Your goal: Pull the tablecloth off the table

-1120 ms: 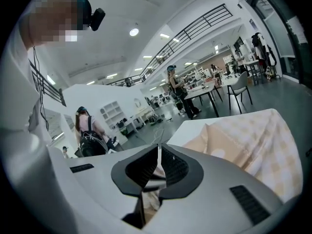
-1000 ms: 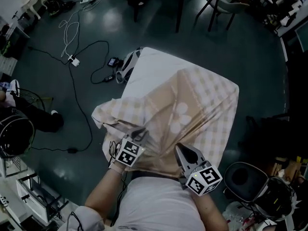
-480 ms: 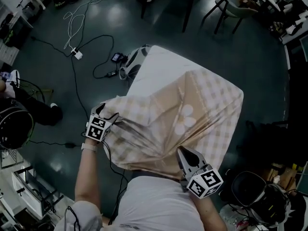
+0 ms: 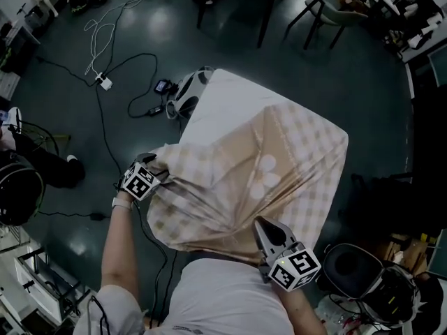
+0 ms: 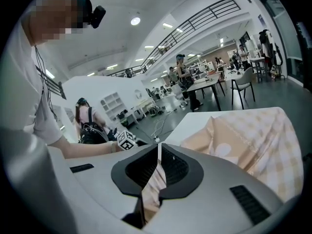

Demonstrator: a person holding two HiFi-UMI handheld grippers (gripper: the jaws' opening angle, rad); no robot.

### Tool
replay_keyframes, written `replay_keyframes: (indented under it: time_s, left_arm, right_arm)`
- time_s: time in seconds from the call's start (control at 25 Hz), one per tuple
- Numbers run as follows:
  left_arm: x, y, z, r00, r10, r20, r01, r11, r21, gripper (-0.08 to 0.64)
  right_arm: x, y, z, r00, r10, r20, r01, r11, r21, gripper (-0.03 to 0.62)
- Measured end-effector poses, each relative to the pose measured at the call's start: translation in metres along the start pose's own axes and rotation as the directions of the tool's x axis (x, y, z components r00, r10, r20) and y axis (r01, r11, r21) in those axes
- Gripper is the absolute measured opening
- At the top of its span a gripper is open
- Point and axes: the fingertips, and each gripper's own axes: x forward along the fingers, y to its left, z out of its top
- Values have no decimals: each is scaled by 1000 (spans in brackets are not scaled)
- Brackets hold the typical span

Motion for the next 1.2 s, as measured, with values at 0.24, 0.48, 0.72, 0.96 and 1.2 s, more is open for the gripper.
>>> replay_keyframes:
  time_s: [0.24,0.48,0.72,0.96,1.2]
  left_arm:
    - [-1,-11,5,999,-17,-32,19,999,45,28]
    - [-51,-24,54,975,-77,208,106,986,-129,15]
    - [-72,-70,105,939,-131,318,156,986,-54,14]
    - [-76,-120,143,899,-195,392,225,974,-31,14]
    - [-67,-170,163,888,-249,387,282,959,-30,14]
  right_arm:
    - [-5,-5,2,1000,-19,16,19,1000,11,31]
    - [-14,-16,10,998,-49,45,47,999,27,31]
    - [-25,-42,18,992,-93,87,92,996,15,31]
    - [-38,-97,22,978,-192,84,198,978,-70,31]
    - [-48,-173,23,952,-299,61,303,948,-95,31]
